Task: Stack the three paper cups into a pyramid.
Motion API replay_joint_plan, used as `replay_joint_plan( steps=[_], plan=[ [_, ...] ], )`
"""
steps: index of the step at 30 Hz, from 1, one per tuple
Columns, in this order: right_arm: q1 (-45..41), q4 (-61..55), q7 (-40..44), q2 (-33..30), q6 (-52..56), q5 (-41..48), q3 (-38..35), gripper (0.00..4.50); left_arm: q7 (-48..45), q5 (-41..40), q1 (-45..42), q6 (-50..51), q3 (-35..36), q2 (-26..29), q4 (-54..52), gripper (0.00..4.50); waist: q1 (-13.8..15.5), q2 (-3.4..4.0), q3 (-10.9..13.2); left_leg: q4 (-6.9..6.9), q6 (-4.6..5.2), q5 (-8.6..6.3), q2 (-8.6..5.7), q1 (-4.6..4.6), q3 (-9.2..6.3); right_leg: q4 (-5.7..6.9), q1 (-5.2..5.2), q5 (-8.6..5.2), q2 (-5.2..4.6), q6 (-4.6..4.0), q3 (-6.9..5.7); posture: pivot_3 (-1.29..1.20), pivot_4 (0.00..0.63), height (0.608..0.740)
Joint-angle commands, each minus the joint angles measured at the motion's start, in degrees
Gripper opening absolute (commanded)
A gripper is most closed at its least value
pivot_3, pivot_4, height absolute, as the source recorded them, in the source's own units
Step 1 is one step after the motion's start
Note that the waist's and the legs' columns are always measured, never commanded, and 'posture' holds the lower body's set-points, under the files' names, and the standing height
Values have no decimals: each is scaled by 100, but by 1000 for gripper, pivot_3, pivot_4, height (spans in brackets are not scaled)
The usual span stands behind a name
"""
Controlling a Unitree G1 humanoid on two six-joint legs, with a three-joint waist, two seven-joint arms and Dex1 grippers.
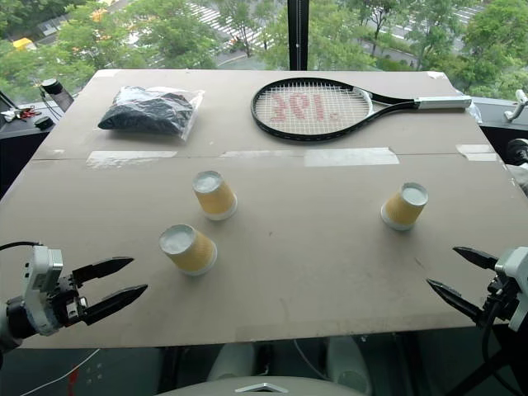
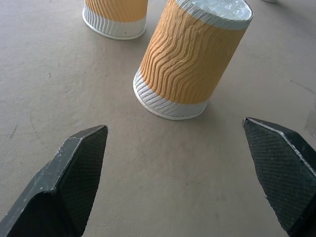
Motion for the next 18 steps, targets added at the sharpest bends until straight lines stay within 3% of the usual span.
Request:
replay_joint_plan(
  steps=[1, 8, 18],
  plan=[
    [-119, -273, -101, -43, 37, 150, -129, 4463, -21, -75, -2, 16, -36, -62, -225, 4500, 0, 0, 0, 0, 0, 0, 0, 0, 0, 0, 0, 0, 0, 0, 0, 0, 150, 740],
    [-473, -1186, -317, 148, 90, 366, 392, 4463, -372, -75, -192, -337, -201, -151, -359, 4500, -2, 5, 0, 0, -1, 1, 1, 1, -8, 5, 2, 0, 7, 0, -1, 0, 150, 740],
    [-472, -2224, 239, -140, 580, 1284, 927, 4463, -3, 124, -712, -514, -466, -345, -241, 4500, 15, 8, 2, 3, -1, 1, 0, 3, -16, 2, 14, 0, 9, 1, -8, 0, 150, 740]
  ],
)
